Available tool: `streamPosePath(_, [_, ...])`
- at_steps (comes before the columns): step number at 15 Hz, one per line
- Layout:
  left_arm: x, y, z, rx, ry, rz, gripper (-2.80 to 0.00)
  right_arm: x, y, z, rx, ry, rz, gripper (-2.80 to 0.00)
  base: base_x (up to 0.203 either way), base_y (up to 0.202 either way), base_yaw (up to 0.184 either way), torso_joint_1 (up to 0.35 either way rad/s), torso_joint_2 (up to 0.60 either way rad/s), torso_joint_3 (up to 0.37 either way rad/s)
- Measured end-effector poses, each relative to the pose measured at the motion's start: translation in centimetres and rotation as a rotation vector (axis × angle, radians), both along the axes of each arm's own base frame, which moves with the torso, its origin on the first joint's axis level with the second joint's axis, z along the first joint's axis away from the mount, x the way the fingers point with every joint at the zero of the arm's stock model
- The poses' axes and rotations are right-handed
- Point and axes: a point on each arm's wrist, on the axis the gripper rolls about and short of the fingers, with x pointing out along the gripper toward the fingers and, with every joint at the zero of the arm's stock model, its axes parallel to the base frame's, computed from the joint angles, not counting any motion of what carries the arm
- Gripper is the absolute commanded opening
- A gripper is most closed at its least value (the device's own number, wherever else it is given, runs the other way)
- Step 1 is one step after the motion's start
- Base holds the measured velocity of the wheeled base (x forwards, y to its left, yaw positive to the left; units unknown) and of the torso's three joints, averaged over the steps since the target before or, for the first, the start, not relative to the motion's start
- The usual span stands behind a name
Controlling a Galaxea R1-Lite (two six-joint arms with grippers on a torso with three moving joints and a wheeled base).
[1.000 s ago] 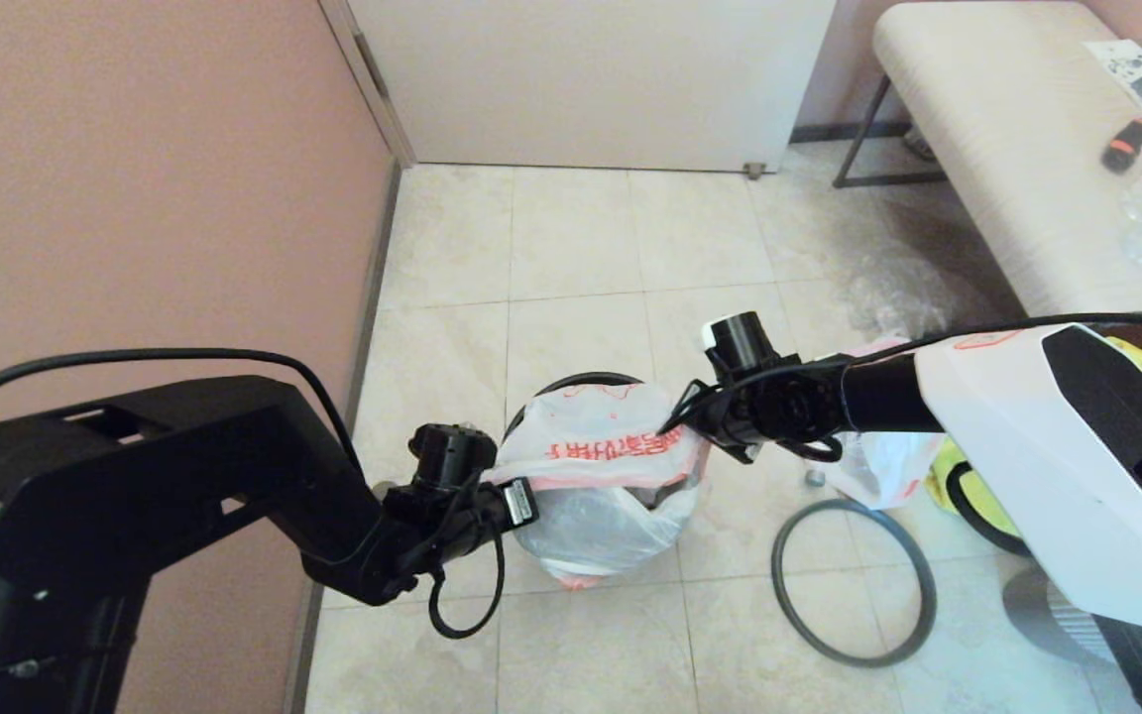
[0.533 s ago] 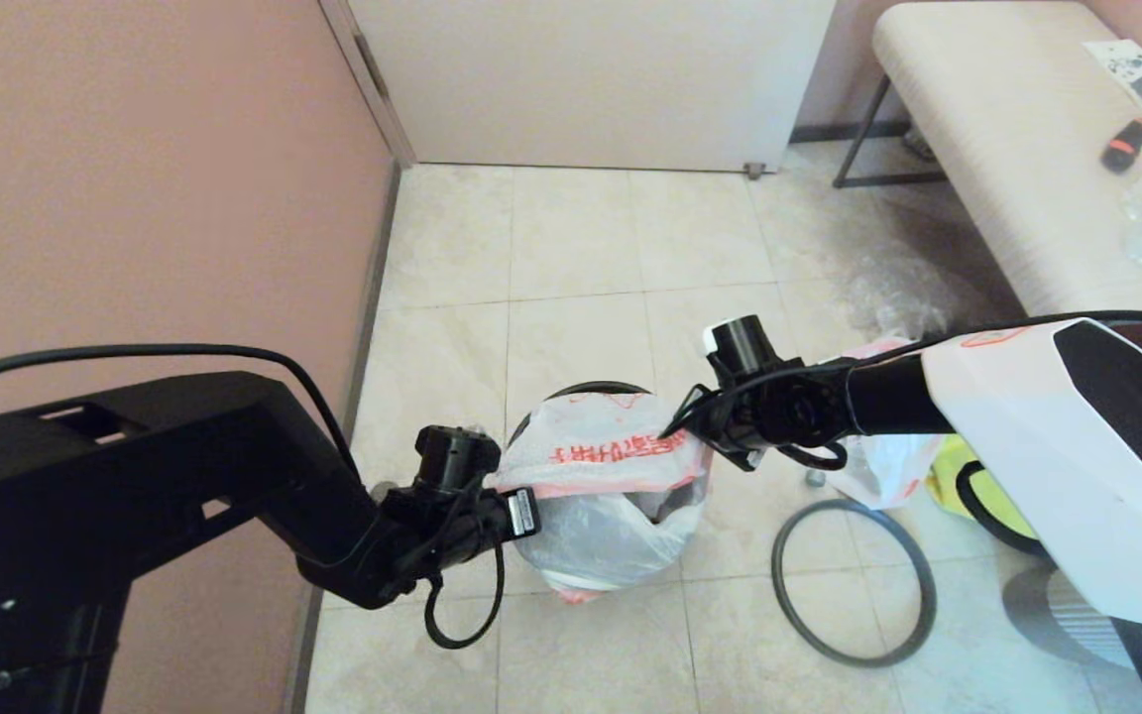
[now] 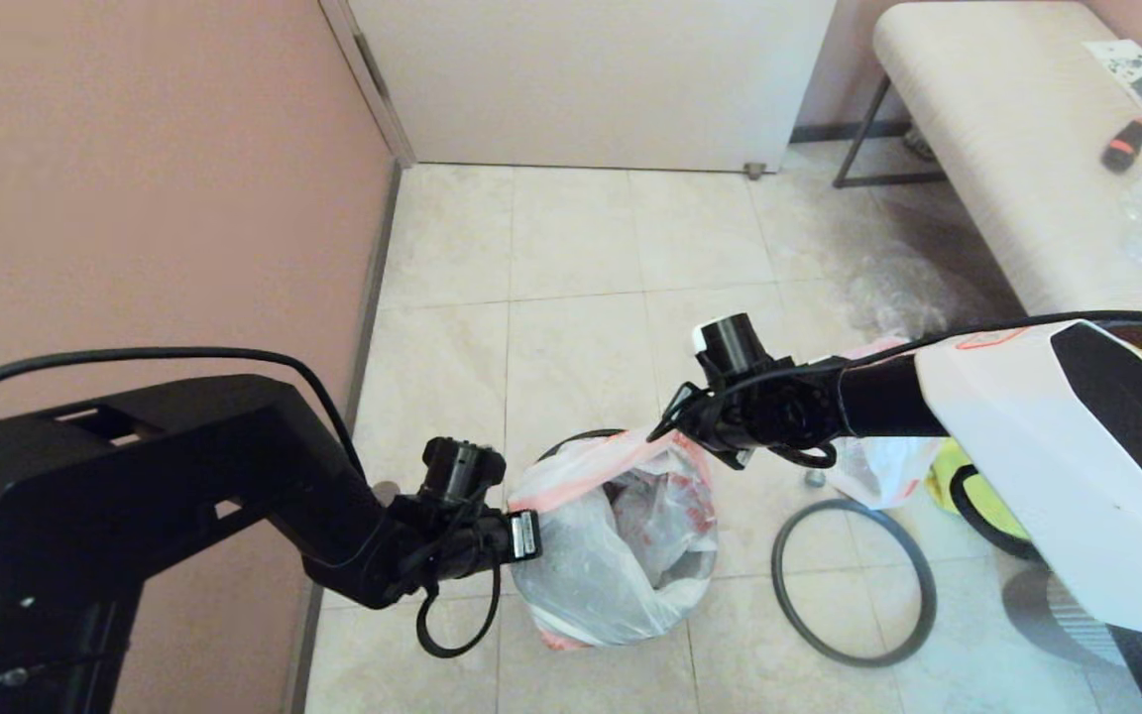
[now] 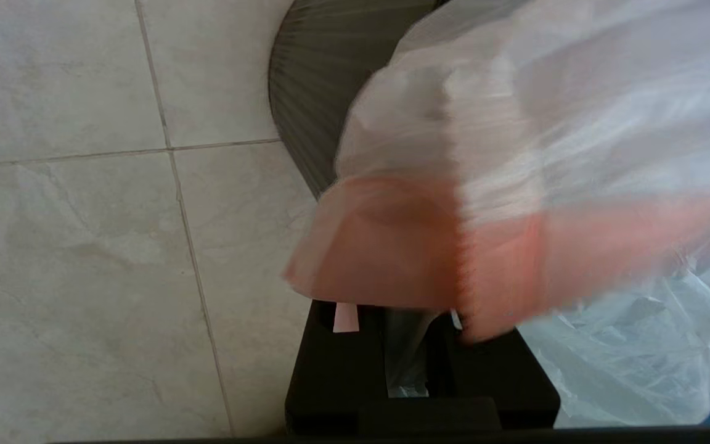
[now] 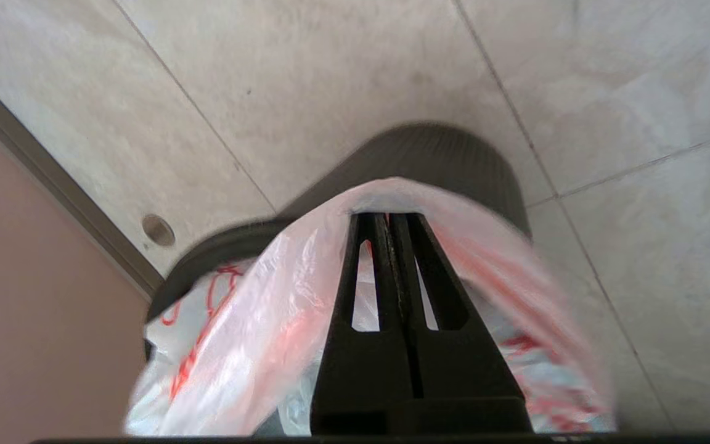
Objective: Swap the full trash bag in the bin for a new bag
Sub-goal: Put the new garbage bag on the trash can
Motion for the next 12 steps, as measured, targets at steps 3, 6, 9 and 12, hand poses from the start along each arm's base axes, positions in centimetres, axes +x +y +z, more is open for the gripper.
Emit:
streamPosePath(3, [0.1,0.0,-0.1,-0.002,-0.001,0.0,-2.8,-0.1,0.7,-0.9,-0.008,0.015,0.014,-2.8,0.0,0.0,0.0,0.0,0.0,0.0])
streamPosePath(6, [-0.1,-0.4,-0.3,-0.003,0.0,-0.012,-2.8,0.0,1.5,-0.8,-0.006,0.0,0.029,-2.8,0.0,0.0,0.0,0.0,0.0,0.0])
streamPosePath(9, [-0.3,-1.1,-0.3,-0.01,-0.012,-0.033,-2.8,-0.1,2.6,-0.5,-0.017,-0.024,0.064,-2.8,0.0,0.0,0.0,0.0,0.0,0.0])
streamPosePath(12, [-0.2,-1.7,-0.3,-0.027,-0.046,-0.045,-2.8,-0.4,3.6,-0.5,-0.044,-0.051,0.114,-2.8,0.0,0.0,0.0,0.0,0.0,0.0])
